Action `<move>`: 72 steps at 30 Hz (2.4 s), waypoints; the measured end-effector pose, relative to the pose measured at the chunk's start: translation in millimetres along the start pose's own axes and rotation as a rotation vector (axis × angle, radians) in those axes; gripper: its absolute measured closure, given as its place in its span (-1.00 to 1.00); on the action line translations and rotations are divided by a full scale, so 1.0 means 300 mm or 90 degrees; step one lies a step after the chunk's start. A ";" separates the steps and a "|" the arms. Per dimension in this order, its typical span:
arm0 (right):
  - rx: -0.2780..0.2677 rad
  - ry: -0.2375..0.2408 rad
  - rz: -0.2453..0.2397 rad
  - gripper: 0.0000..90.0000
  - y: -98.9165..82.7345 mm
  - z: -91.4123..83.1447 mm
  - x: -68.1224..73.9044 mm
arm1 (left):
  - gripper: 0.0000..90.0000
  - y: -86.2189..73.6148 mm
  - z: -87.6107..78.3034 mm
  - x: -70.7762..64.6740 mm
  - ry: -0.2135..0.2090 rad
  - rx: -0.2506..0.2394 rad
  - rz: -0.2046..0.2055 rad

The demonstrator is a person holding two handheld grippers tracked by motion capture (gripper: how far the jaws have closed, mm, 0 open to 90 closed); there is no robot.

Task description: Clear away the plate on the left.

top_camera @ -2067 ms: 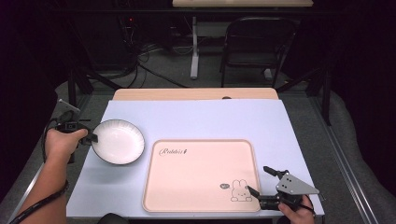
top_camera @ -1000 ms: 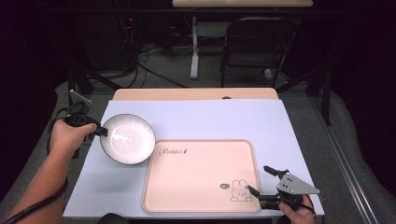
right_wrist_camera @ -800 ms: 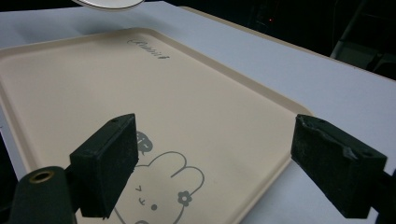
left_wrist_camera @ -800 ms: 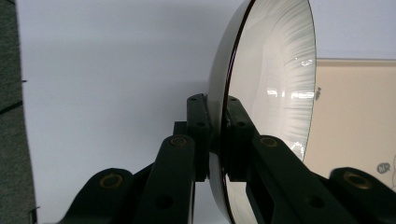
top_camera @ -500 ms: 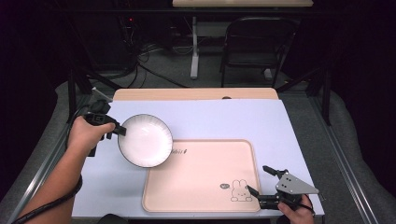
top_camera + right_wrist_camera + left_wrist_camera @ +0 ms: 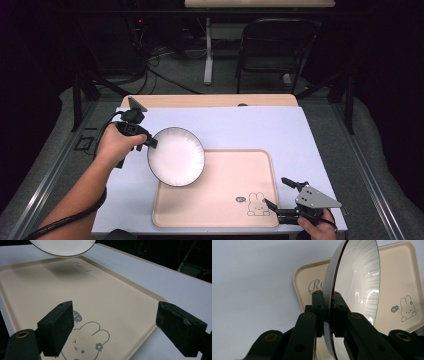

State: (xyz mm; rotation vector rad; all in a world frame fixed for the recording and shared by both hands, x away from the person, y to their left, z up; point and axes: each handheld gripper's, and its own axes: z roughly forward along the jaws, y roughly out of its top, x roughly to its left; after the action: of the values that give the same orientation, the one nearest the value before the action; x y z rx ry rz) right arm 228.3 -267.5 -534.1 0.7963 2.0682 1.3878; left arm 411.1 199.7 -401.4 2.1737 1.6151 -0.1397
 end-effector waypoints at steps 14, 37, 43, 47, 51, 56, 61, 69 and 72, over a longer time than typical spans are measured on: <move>0.000 0.001 -0.001 -0.68 0.000 0.000 0.000 | 0.84 0.026 0.058 -0.104 -0.018 0.019 0.050; 0.000 0.002 0.000 -0.68 0.000 0.000 -0.001 | 0.83 0.031 0.148 -0.240 -0.045 0.051 0.111; -0.001 0.001 -0.001 -0.68 0.000 0.000 0.000 | 0.83 0.023 0.172 -0.261 -0.051 0.062 0.125; -0.001 0.002 -0.001 -0.68 0.000 0.000 0.000 | 0.83 0.016 0.189 -0.270 -0.052 0.064 0.128; -0.001 0.002 -0.001 -0.68 0.000 -0.001 0.000 | 0.83 0.009 0.206 -0.273 -0.055 0.071 0.135; -0.002 0.002 -0.002 -0.68 0.000 -0.001 0.000 | 0.83 -0.001 0.229 -0.285 -0.062 0.078 0.139; -0.002 0.002 -0.003 -0.68 0.000 -0.001 0.000 | 0.83 -0.006 0.254 -0.293 -0.066 0.085 0.143; -0.004 0.001 -0.005 -0.68 0.000 -0.002 0.000 | 0.83 -0.014 0.285 -0.287 -0.070 0.092 0.138; -0.004 0.002 -0.005 -0.68 0.000 -0.001 0.000 | 0.83 -0.018 0.293 -0.281 -0.067 0.092 0.135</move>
State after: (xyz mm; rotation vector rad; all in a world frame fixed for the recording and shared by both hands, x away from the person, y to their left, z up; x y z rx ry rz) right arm 228.0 -267.9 -534.0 0.7833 2.0658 1.3914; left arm 394.1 91.3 -454.8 2.3872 1.3454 -0.3101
